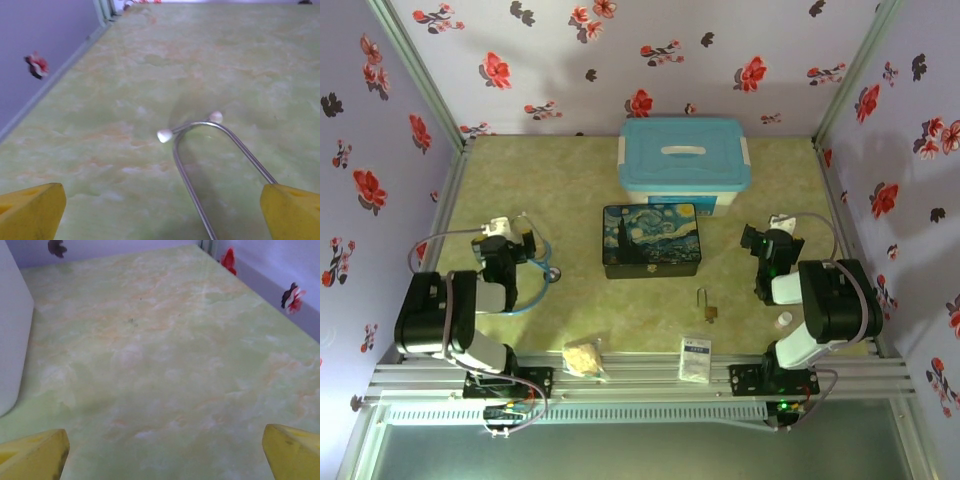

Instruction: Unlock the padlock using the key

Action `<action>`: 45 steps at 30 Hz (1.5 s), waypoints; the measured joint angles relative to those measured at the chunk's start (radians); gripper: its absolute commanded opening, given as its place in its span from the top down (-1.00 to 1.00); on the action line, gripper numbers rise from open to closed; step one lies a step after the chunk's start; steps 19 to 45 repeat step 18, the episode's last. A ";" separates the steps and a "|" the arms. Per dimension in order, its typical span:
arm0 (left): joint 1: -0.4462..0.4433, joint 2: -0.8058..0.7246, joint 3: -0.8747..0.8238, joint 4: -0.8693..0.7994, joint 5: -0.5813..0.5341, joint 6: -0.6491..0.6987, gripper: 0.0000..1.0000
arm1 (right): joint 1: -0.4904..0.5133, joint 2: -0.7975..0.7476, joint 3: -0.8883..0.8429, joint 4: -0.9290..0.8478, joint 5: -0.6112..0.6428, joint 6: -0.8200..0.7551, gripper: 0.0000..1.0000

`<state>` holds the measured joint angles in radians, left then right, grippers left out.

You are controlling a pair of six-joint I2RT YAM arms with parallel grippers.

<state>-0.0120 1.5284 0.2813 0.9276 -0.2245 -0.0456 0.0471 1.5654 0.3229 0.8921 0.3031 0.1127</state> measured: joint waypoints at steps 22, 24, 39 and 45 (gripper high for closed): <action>0.000 0.014 0.094 -0.023 0.019 0.000 -0.99 | -0.006 0.000 0.050 -0.004 -0.019 -0.001 -0.99; 0.000 0.014 0.094 -0.023 0.019 0.000 -0.99 | -0.006 0.000 0.050 -0.004 -0.019 -0.001 -0.99; 0.000 0.014 0.094 -0.023 0.019 0.000 -0.99 | -0.006 0.000 0.050 -0.004 -0.019 -0.001 -0.99; 0.000 0.014 0.094 -0.023 0.019 0.000 -0.99 | -0.006 0.000 0.050 -0.004 -0.019 -0.001 -0.99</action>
